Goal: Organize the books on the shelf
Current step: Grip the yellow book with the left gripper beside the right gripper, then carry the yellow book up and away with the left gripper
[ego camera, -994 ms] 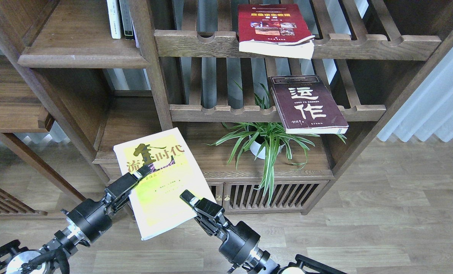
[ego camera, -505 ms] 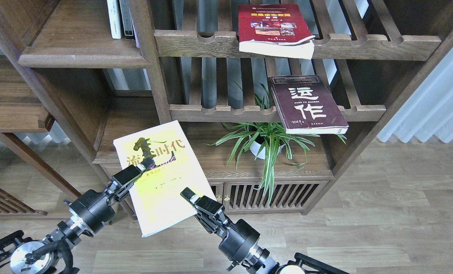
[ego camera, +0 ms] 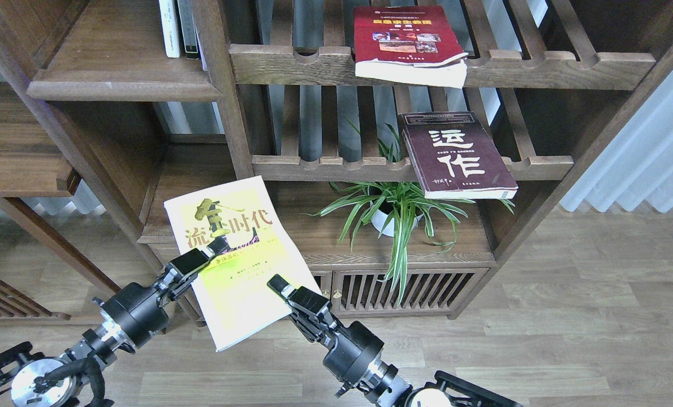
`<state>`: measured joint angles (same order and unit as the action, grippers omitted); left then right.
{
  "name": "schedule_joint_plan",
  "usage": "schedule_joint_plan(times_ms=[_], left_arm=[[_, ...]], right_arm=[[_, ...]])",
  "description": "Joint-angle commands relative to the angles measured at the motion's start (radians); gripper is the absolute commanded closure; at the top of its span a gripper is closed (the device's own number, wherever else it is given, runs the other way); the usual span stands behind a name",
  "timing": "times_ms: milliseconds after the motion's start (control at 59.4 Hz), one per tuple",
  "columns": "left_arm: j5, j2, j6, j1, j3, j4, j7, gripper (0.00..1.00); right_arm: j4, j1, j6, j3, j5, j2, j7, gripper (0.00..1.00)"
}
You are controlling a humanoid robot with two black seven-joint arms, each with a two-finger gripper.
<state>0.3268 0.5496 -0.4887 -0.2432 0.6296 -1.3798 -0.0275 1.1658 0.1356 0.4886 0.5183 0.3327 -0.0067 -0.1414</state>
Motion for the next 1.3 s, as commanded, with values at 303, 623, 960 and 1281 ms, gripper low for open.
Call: schedule_joint_plan(times_ms=[303,623,960,1281], left_arm=[[0.0,0.056,0.0,0.007,-0.018,0.002,-0.009,0.9],[0.0,0.052,0.0,0.007,-0.018,0.002,-0.014,0.91],[0.002,0.052,0.0,0.007,-0.013,0.004,-0.015,0.91],[-0.002,0.067,0.0,0.005,0.013,0.004,-0.014,0.94]], right_arm=[[-0.048,0.025,0.0,0.029,0.002,0.001,-0.003,0.92],[-0.044,0.025,0.0,0.028,0.0,0.004,-0.001,0.76],[-0.046,0.025,0.0,0.015,-0.027,0.001,0.0,0.41],[-0.061,0.024,0.0,0.049,-0.041,-0.013,-0.003,0.25]])
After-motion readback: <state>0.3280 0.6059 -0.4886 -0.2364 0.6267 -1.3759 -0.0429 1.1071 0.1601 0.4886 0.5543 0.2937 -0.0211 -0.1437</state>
